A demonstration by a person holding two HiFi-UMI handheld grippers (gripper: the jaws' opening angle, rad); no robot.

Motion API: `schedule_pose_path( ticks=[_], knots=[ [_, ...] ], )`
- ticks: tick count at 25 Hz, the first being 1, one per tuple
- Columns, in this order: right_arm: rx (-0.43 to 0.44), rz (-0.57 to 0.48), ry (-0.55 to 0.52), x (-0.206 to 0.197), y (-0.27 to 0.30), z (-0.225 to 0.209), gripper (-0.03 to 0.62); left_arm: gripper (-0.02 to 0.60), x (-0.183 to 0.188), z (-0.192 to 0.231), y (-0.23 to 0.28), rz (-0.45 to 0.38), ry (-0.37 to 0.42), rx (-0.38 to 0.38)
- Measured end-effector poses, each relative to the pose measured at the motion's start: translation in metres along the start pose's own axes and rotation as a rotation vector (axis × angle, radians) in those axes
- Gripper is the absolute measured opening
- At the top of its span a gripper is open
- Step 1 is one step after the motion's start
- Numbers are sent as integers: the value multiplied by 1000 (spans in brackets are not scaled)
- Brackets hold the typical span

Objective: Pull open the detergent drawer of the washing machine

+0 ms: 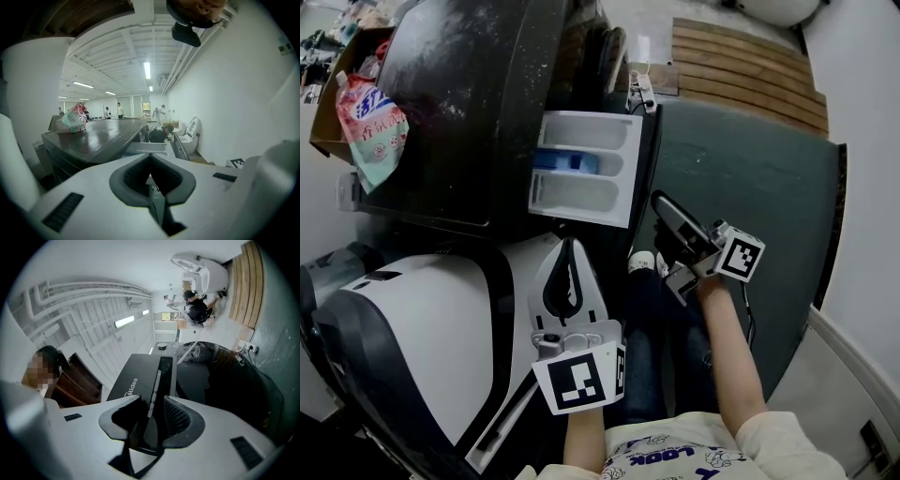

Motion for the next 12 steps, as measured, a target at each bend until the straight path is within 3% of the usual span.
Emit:
schedule_pose_path(
  ticks=[4, 12],
  knots=[
    [-132, 64, -181, -1, -11, 11, 155, 14, 7, 9, -5, -12, -10, 19],
    [-265, 218, -587, -9, -10, 69, 122, 14, 23, 29, -23, -34, -50, 66]
  ],
)
Point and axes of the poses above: the fingertips, and each gripper's own axes: y forward along the fingers, z to its left, x out of its top, the point moved 3 cm from there along -y, backward along the fingers, and after that the axes turned 5 degrees about x, right-handed, at the moved point
